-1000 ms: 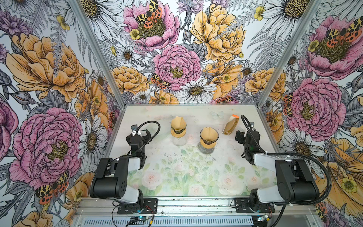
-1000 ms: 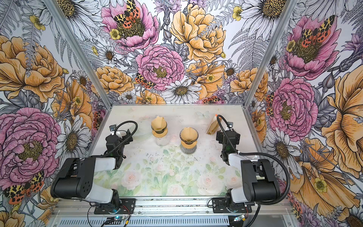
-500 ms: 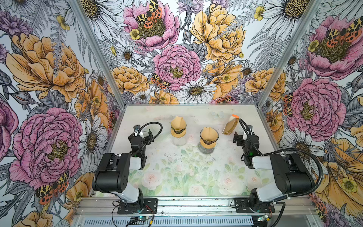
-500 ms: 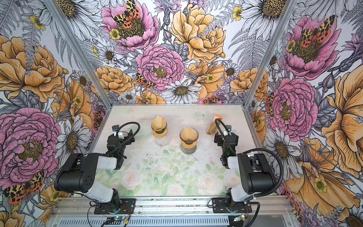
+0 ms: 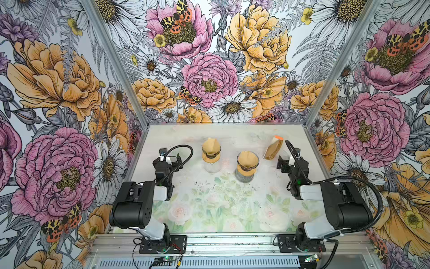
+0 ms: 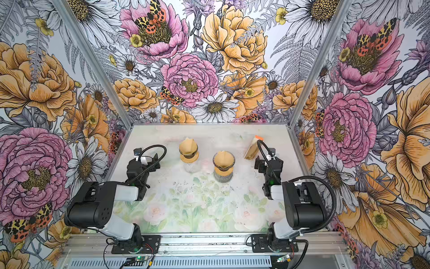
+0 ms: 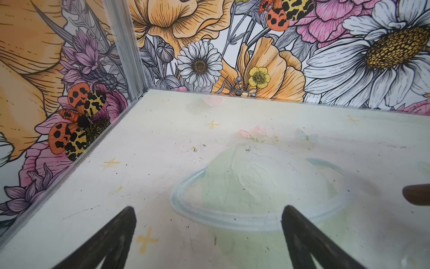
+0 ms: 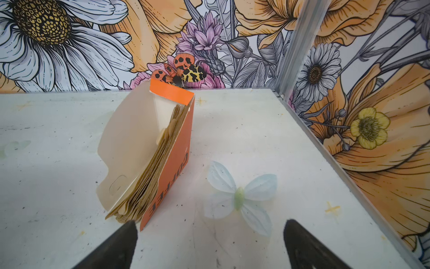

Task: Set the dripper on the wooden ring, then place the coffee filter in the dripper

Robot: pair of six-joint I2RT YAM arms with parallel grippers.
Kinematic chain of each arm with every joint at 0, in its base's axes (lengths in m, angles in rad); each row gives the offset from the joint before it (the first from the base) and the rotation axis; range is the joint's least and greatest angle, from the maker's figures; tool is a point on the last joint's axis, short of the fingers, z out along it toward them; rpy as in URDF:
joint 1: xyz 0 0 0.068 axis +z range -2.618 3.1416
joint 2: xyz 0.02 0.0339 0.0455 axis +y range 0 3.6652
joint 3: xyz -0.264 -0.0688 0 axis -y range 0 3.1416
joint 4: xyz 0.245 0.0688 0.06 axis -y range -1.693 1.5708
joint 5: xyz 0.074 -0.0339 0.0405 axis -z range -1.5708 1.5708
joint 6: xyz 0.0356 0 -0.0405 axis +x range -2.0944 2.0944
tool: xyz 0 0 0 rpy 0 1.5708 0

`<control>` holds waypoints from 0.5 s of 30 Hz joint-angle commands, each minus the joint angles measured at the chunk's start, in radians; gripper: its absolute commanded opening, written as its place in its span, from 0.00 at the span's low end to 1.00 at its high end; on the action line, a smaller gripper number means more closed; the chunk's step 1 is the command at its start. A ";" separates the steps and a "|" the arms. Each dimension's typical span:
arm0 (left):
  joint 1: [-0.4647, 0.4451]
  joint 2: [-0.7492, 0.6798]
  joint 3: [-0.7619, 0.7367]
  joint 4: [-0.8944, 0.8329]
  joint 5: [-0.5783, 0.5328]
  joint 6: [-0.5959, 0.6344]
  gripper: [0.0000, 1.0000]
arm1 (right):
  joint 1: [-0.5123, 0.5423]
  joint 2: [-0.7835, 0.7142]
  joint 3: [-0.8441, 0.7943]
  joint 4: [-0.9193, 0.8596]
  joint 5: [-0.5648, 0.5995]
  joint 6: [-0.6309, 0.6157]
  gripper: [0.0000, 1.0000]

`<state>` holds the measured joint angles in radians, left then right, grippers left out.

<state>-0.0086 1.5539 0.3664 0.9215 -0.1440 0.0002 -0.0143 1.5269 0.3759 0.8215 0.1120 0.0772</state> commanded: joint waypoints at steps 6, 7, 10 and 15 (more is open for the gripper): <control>0.007 -0.002 0.012 0.019 0.023 0.010 0.99 | -0.031 0.010 0.021 0.037 -0.155 -0.011 0.99; 0.007 -0.002 0.012 0.018 0.022 0.011 0.99 | -0.033 0.012 0.020 0.037 -0.160 -0.010 1.00; 0.007 -0.002 0.012 0.018 0.023 0.010 0.99 | -0.034 0.010 0.020 0.037 -0.160 -0.010 0.99; 0.007 -0.002 0.012 0.018 0.023 0.011 0.99 | -0.034 0.010 0.020 0.037 -0.160 -0.010 0.99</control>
<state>-0.0086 1.5539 0.3664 0.9215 -0.1440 0.0002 -0.0410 1.5269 0.3759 0.8215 -0.0257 0.0765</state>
